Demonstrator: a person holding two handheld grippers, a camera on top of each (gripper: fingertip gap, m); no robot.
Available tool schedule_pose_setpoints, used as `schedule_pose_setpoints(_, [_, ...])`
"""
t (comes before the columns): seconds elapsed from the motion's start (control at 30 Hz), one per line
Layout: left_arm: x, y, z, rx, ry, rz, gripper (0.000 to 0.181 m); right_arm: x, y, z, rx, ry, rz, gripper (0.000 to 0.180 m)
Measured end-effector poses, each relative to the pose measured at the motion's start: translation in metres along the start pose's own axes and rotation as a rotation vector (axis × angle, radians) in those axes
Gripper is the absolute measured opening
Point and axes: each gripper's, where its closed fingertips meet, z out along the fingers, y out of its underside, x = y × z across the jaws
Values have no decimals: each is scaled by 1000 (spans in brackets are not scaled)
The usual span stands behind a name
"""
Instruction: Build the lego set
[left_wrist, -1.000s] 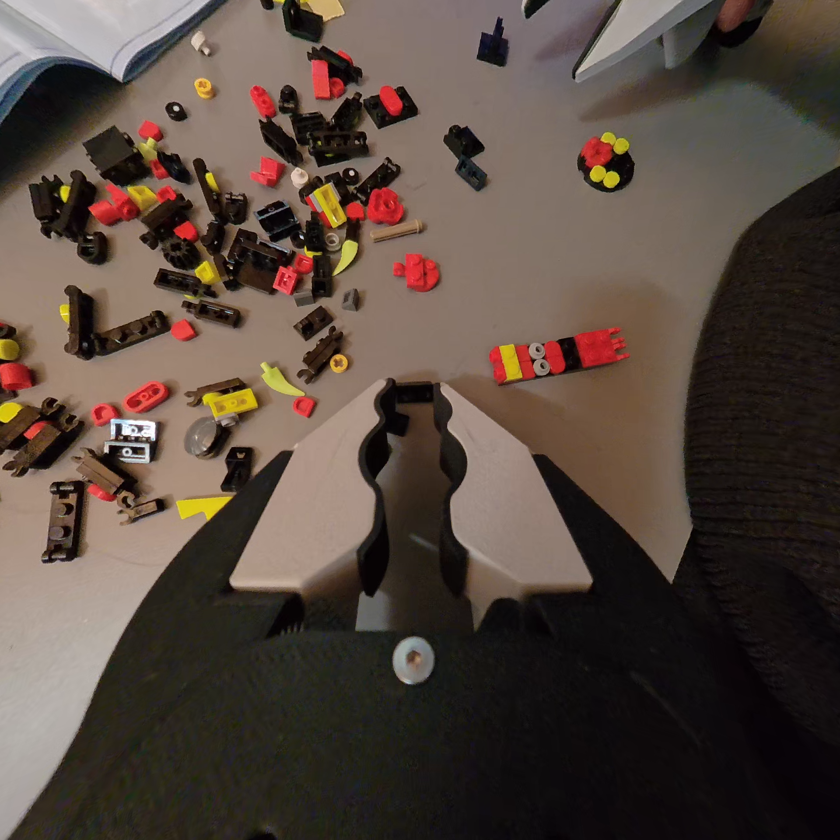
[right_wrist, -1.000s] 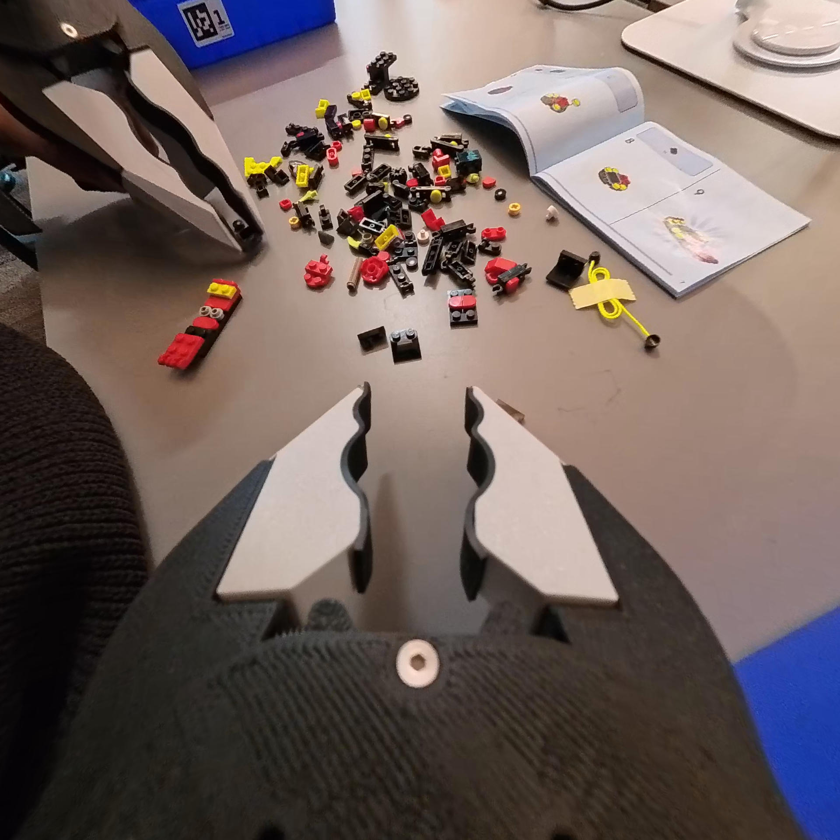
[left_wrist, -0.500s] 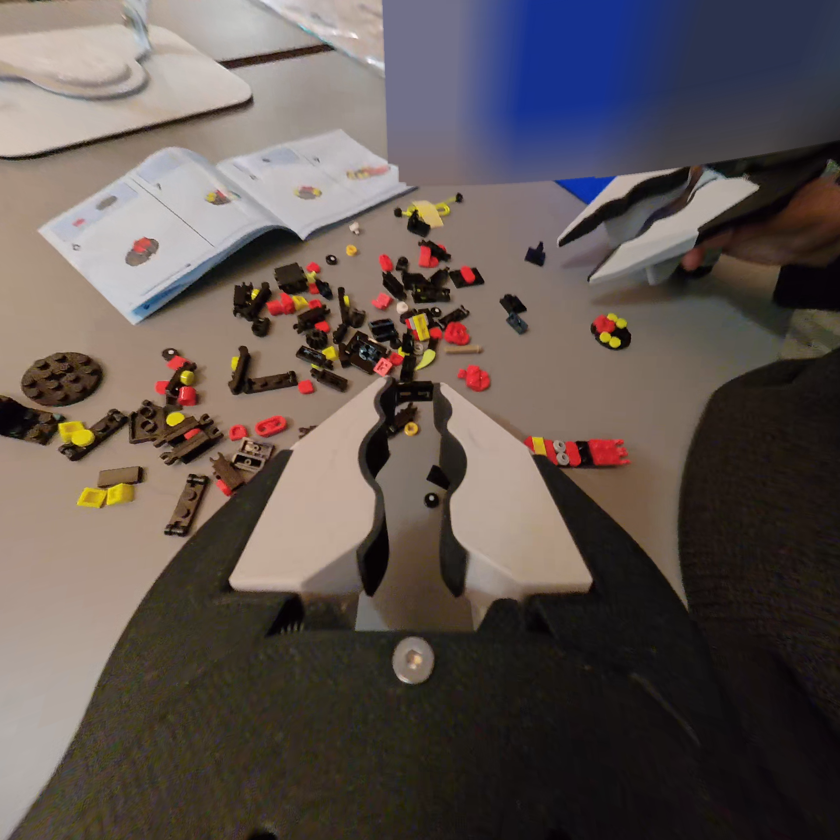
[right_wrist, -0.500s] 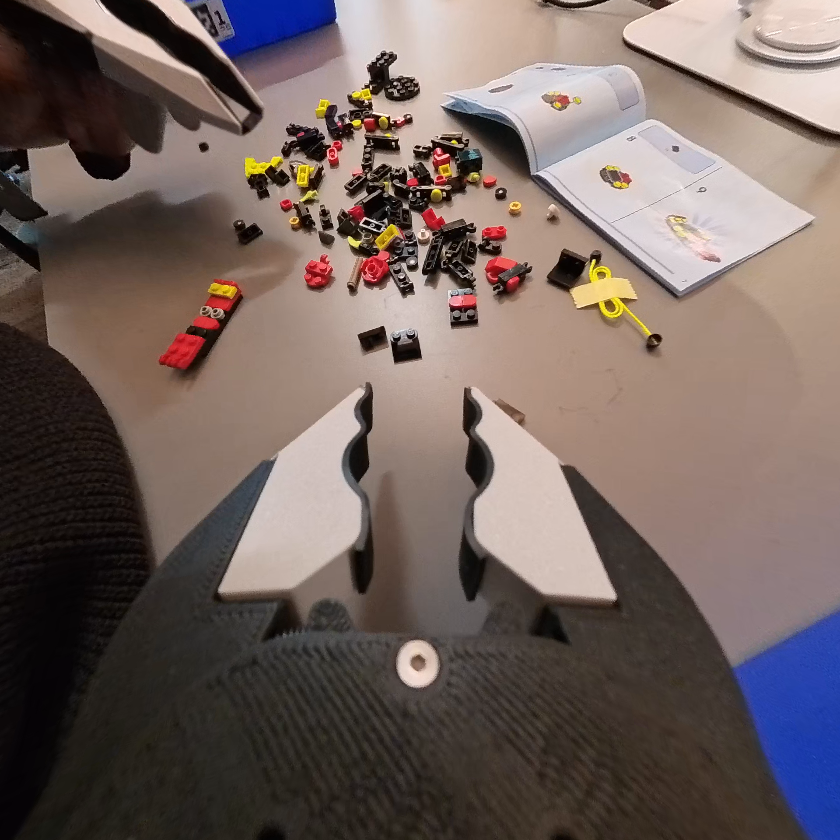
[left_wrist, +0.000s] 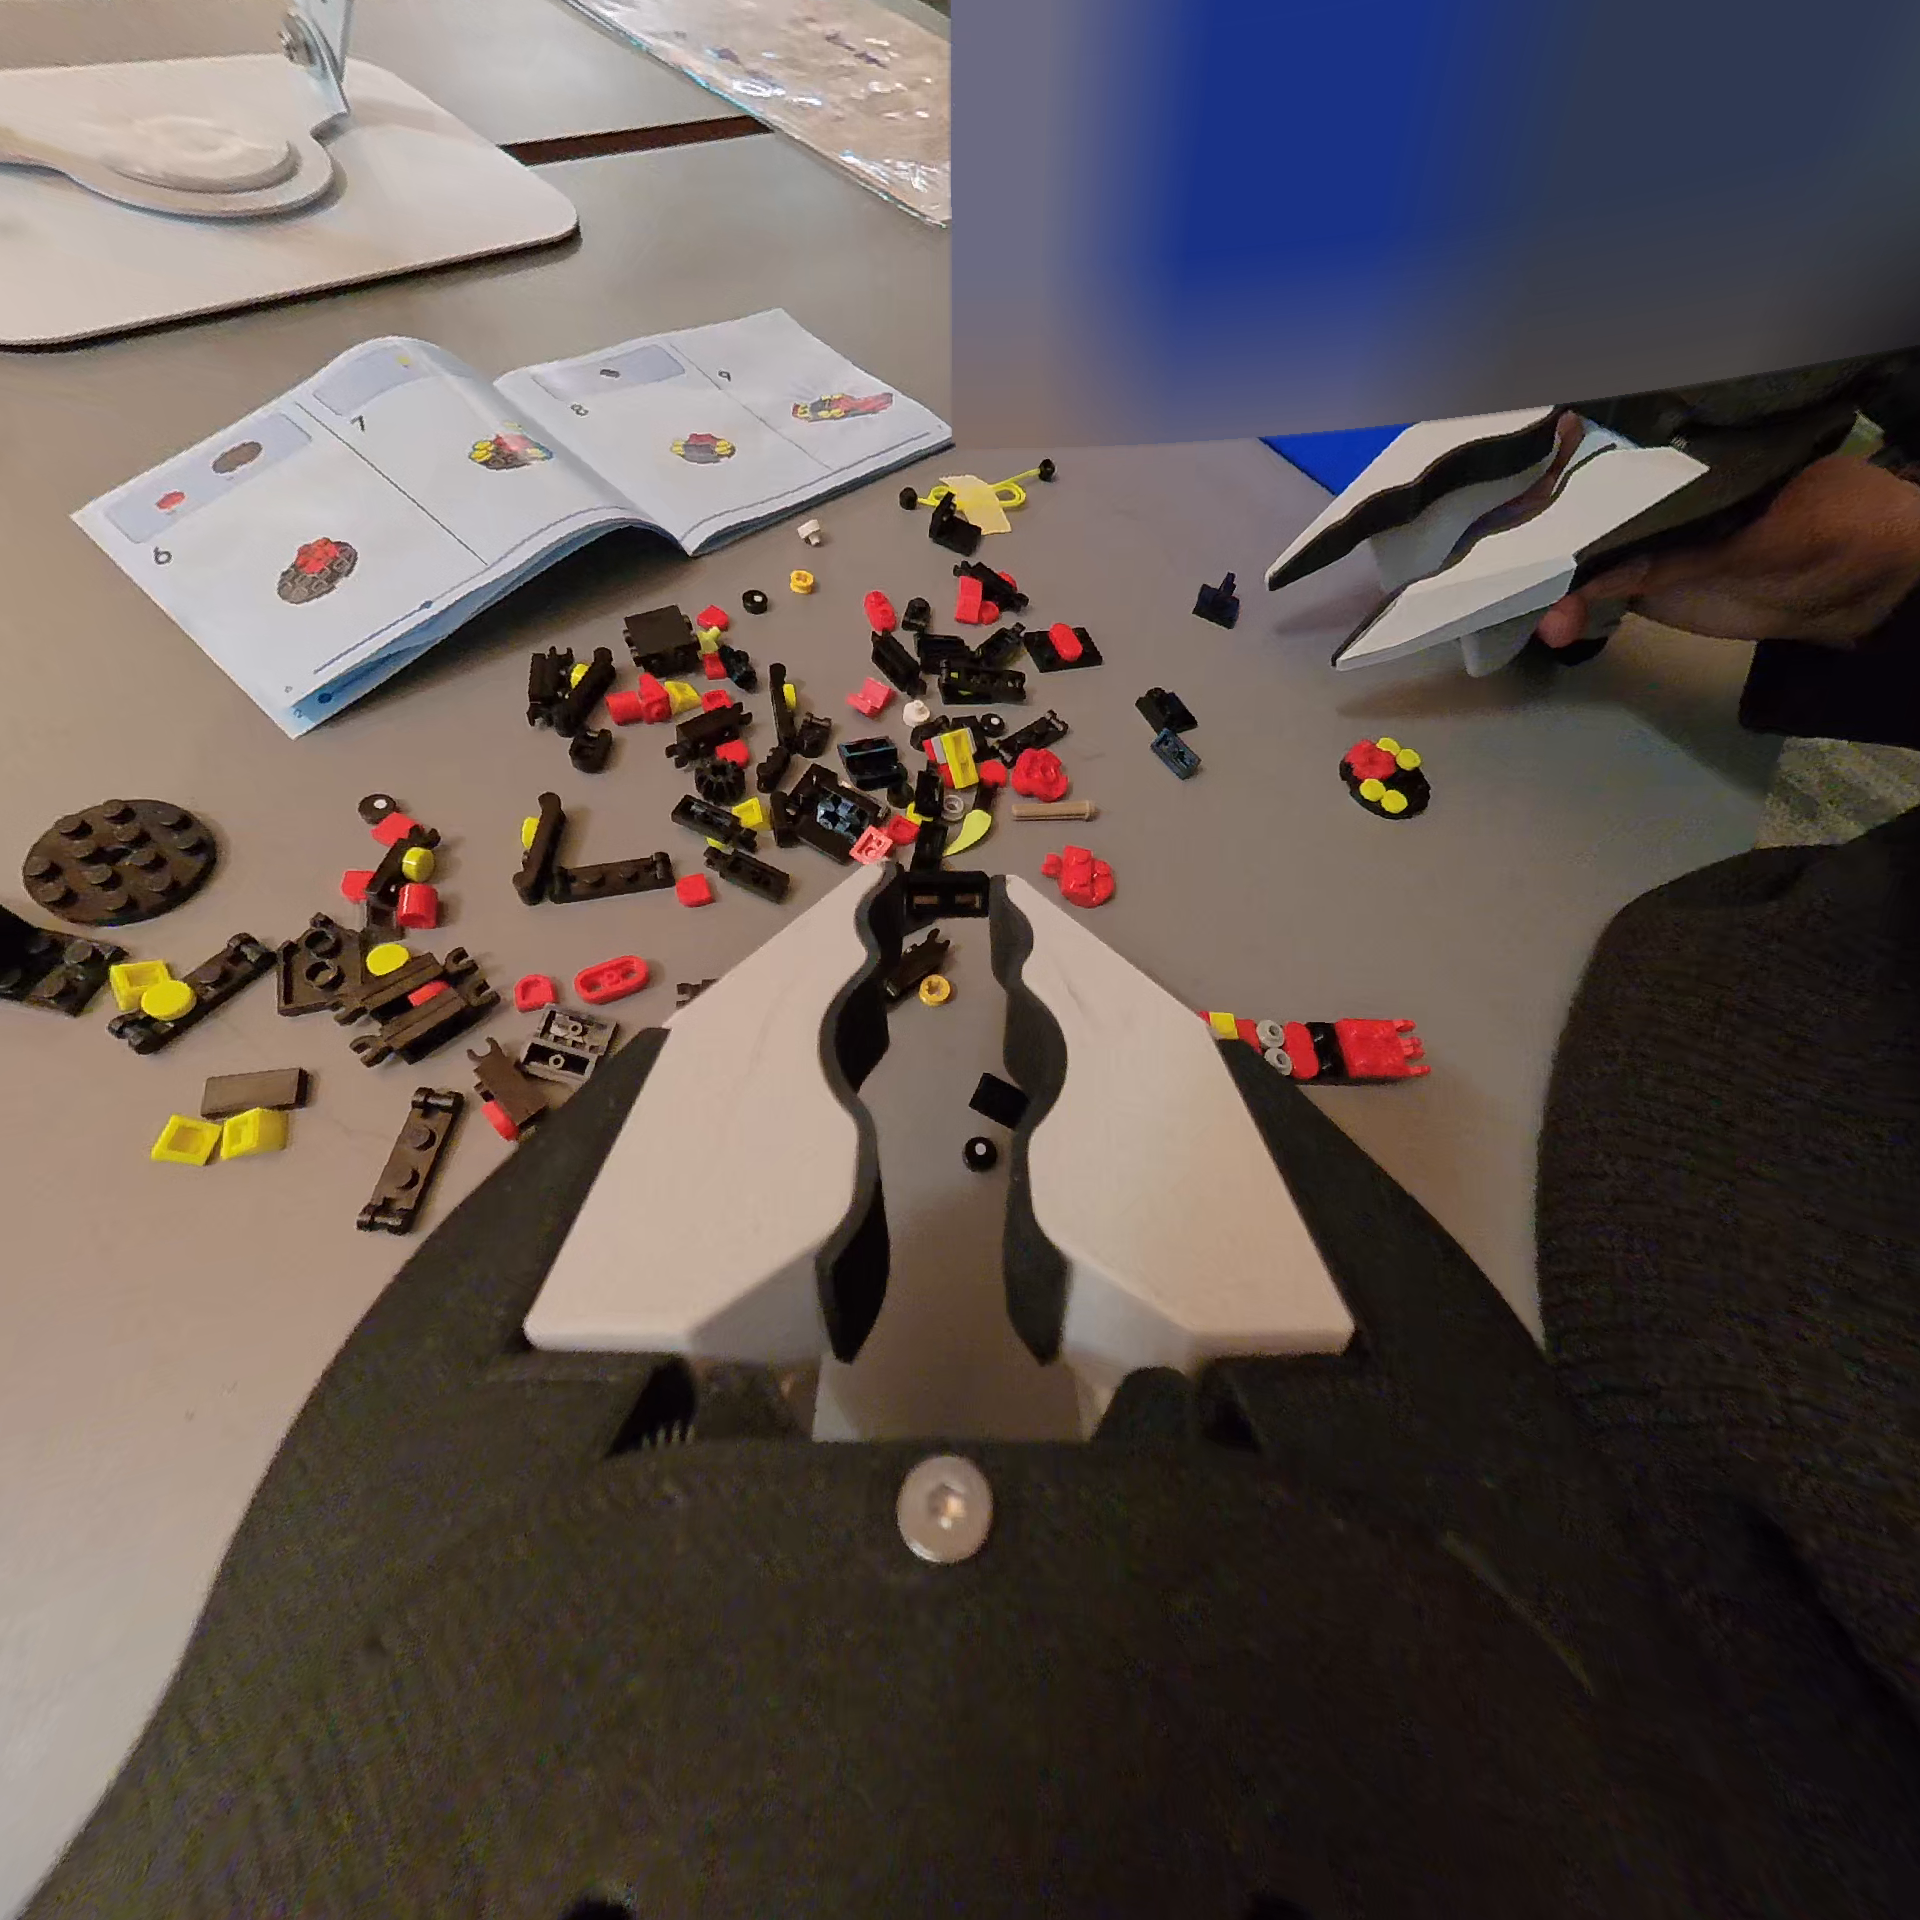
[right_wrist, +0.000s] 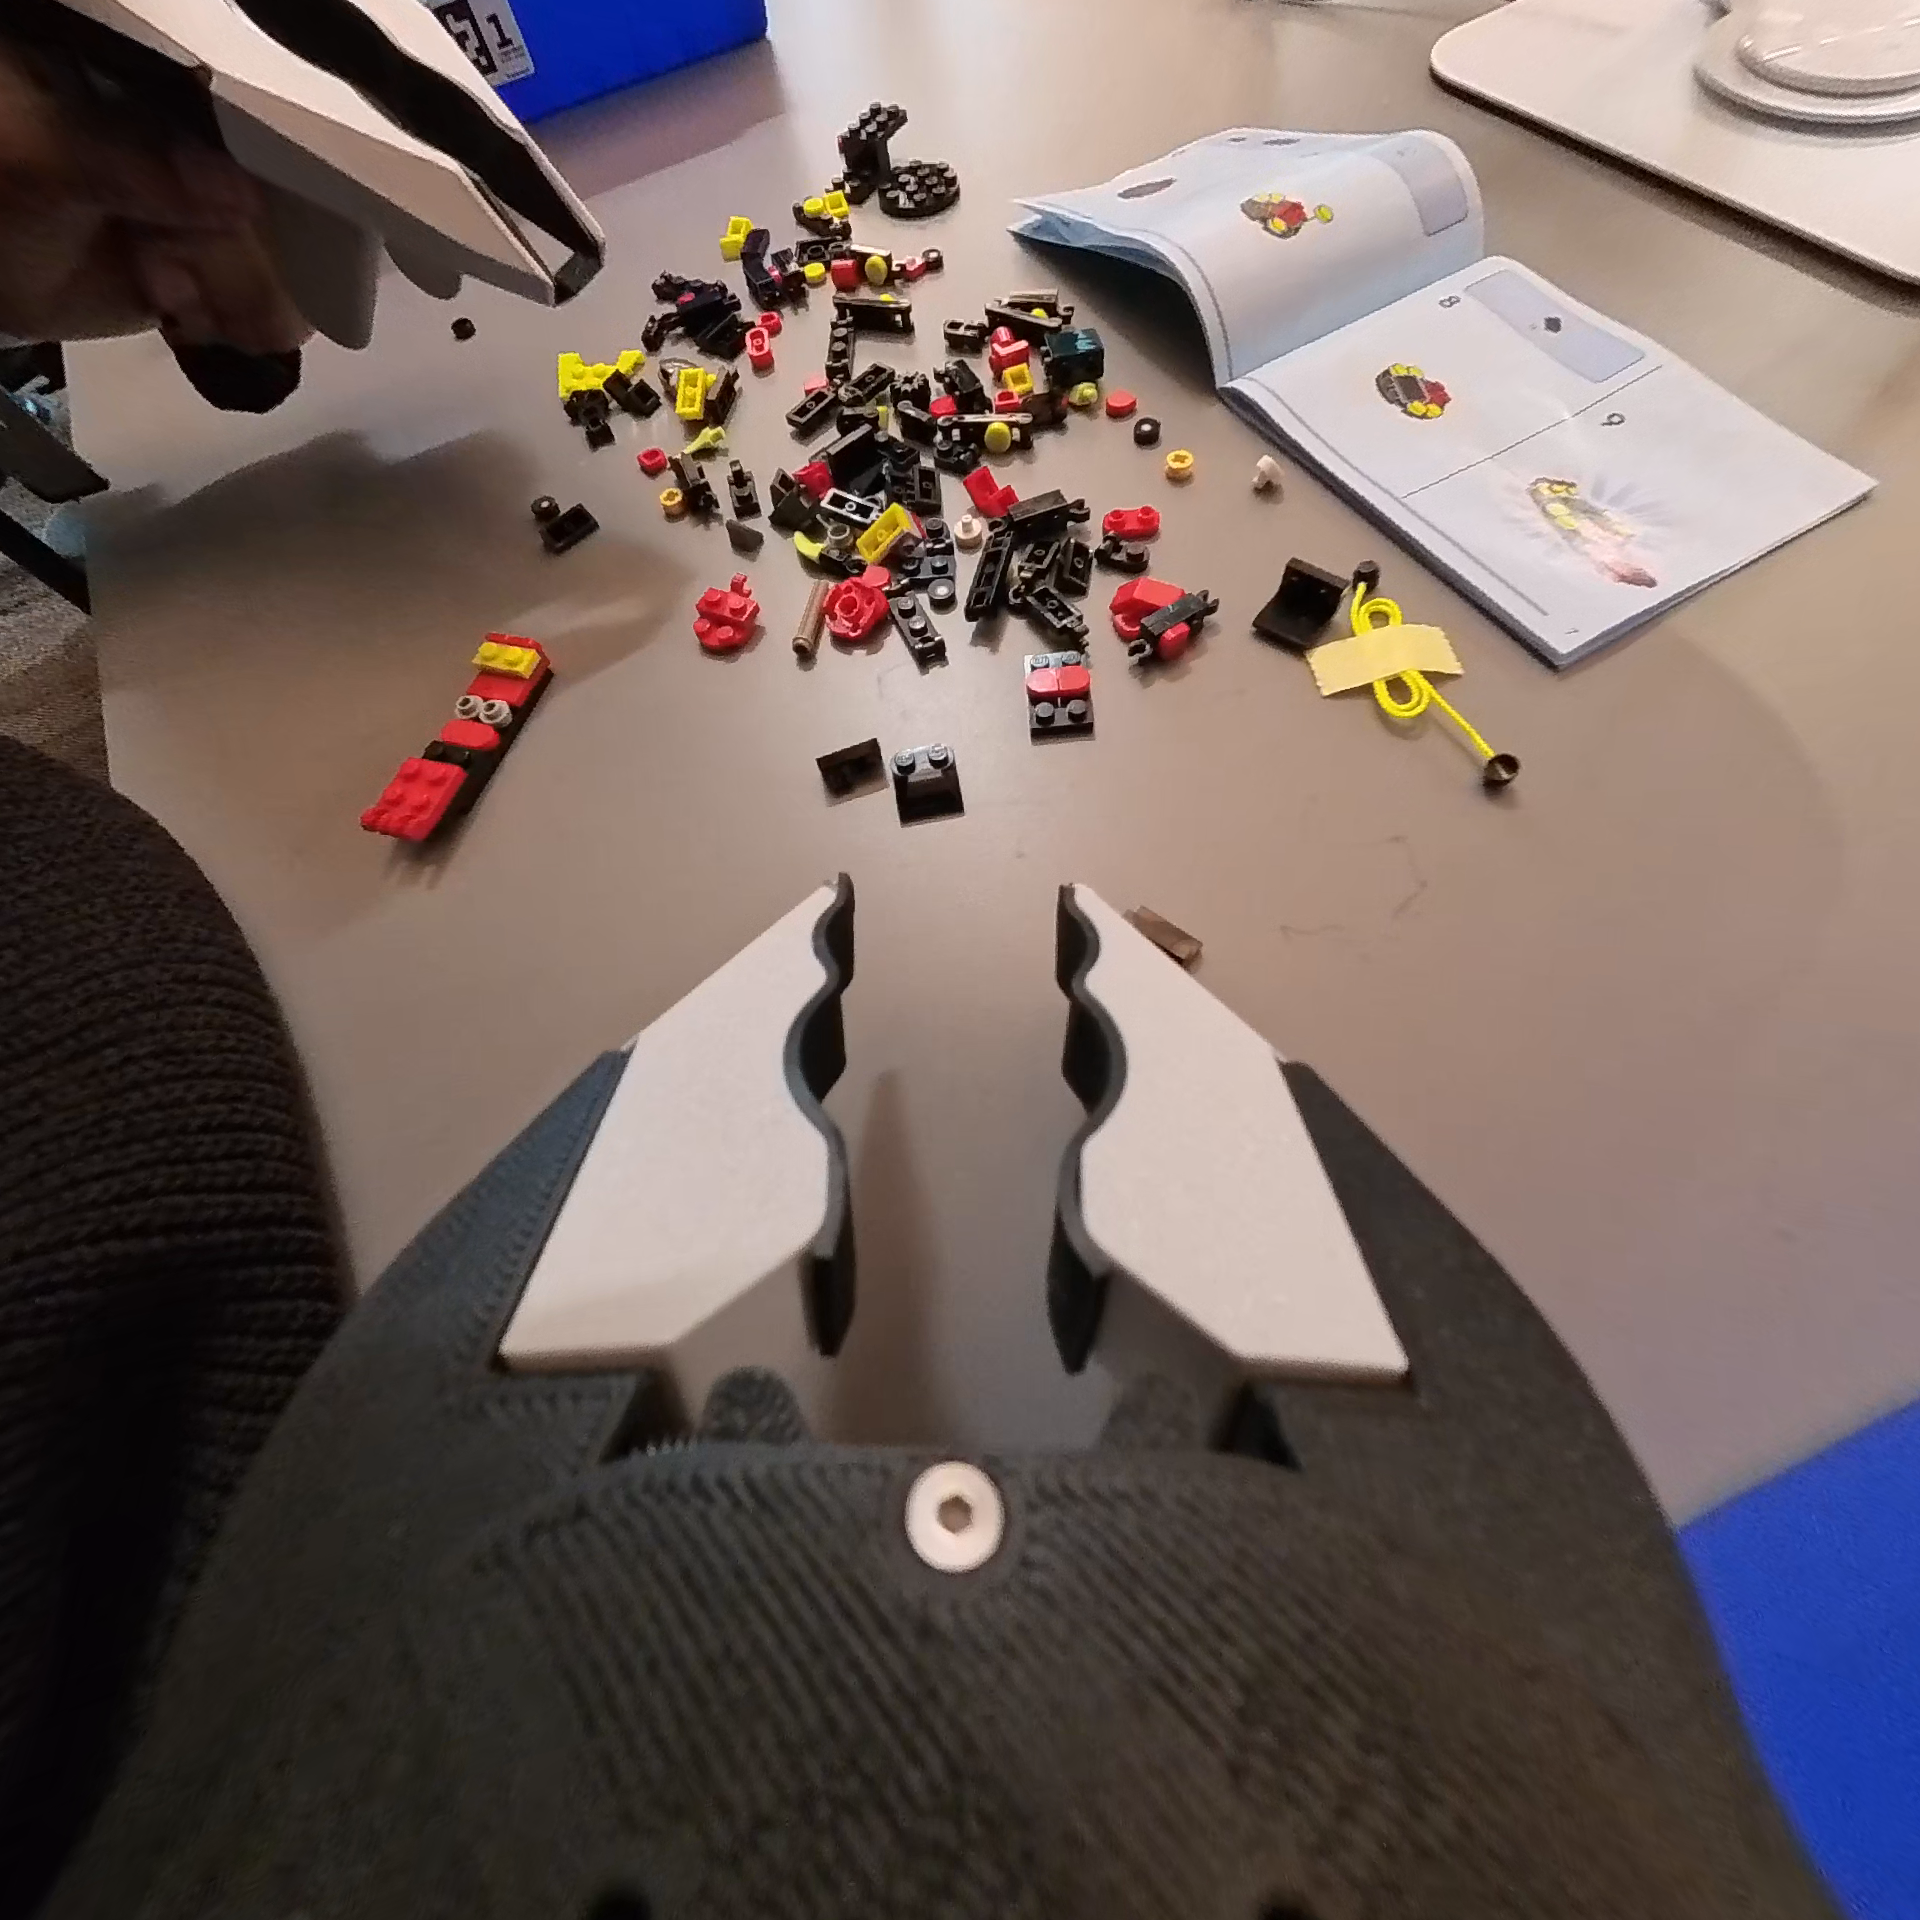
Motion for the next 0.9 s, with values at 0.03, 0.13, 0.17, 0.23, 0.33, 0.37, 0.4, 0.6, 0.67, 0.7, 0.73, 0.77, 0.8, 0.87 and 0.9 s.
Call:
schedule_pose_setpoints(0.03, [0, 0, 0, 0, 0, 0, 14, 0, 0, 0, 0, 0, 0, 38])
schedule_pose_setpoints(0.13, [3, -1, 2, 8, 16, -8, 14, 0, 0, 0, -1, 0, 0, 38])
schedule_pose_setpoints(0.17, [5, -2, 3, 12, 30, -13, 14, 0, 0, 0, -1, 0, 0, 38])
schedule_pose_setpoints(0.23, [12, -4, 5, 20, 61, -13, 14, 0, 0, 0, -1, -1, -1, 37])
schedule_pose_setpoints(0.33, [23, -6, 7, 29, 109, 1, 14, -1, -1, 0, 1, -1, -4, 37])
schedule_pose_setpoints(0.37, [26, -8, 7, 36, 122, 3, 14, -1, -1, 0, 1, -1, -5, 37])
schedule_pose_setpoints(0.4, [29, -9, 6, 44, 137, -1, 14, -1, -1, 0, 1, -1, -5, 37])
schedule_pose_setpoints(0.6, [43, -15, 3, 73, 239, -34, 14, -2, -2, -1, 6, -2, -8, 37])
schedule_pose_setpoints(0.67, [43, -12, 6, 51, 229, -28, 14, -3, -2, -1, 8, -7, -7, 37])
schedule_pose_setpoints(0.7, [42, -8, 9, 29, 218, -21, 14, -3, -2, 0, 7, -9, -8, 37])
schedule_pose_setpoints(0.73, [42, -4, 12, 0, 207, -10, 14, -4, -2, 0, 5, -11, -9, 37])
schedule_pose_setpoints(0.77, [43, 1, 16, -30, 203, 3, 14, -5, -2, 0, 5, -13, -10, 37])
schedule_pose_setpoints(0.8, [47, 5, 20, -56, 209, 14, 14, -6, -3, 0, 7, -15, -12, 37])
schedule_pose_setpoints(0.87, [51, 10, 27, -100, 199, 37, 14, -7, -4, 0, 11, -21, -13, 37])
schedule_pose_setpoints(0.9, [53, 12, 31, -117, 191, 48, 14, -8, -5, 0, 14, -23, -15, 37])
